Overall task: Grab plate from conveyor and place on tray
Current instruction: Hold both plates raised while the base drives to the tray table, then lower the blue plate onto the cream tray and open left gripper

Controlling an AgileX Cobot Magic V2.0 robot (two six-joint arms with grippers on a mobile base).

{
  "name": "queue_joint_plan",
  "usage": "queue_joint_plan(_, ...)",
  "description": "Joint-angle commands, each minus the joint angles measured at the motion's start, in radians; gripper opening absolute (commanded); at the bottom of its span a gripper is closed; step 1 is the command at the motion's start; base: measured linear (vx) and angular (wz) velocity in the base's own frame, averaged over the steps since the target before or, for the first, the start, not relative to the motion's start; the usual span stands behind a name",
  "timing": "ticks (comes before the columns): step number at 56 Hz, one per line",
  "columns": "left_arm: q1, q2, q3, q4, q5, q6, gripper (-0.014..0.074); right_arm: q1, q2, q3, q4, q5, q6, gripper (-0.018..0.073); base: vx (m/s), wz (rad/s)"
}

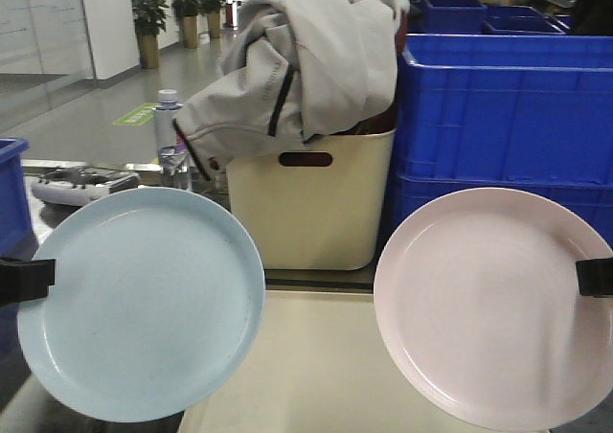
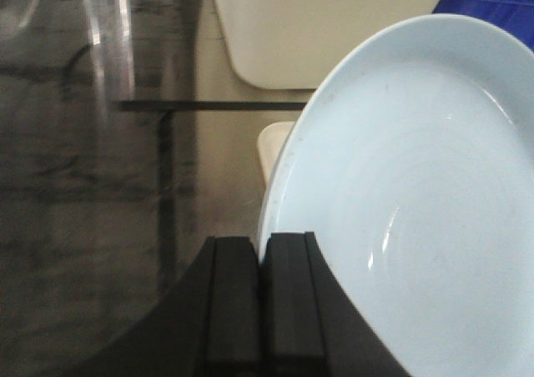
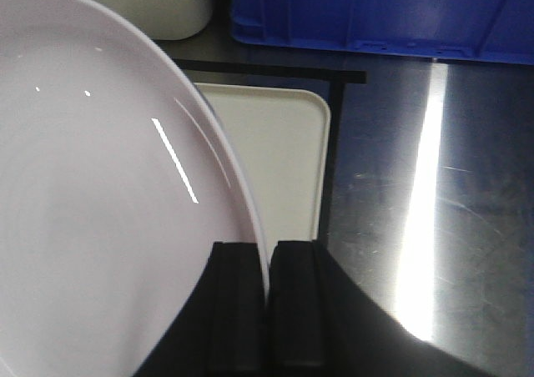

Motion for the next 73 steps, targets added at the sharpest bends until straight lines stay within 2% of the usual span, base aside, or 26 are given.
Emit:
queue_joint_plan(1,-0.004,-0.012,-0.031,-0.021,-0.080,-0.001,-0.0006,-0.004,-0.018,-0.025,0.000,-0.077,-0.004,-0.0012,0.18,-0.44)
queue_joint_plan(25,-0.004,-0.011,-0.031,-0.021,-0.080,-0.001,-0.0006,-0.004,-0.018,-0.025,0.000,-0.077,-0.004,-0.0012,0.08,-0.21)
queue_joint_plan(73,-0.004,-0.011,-0.031,-0.021,-0.083,-0.002,-0.0006,-0.004,-0.018,-0.025,0.000,-0.100,-0.003,-0.0012,0.00,-0.01)
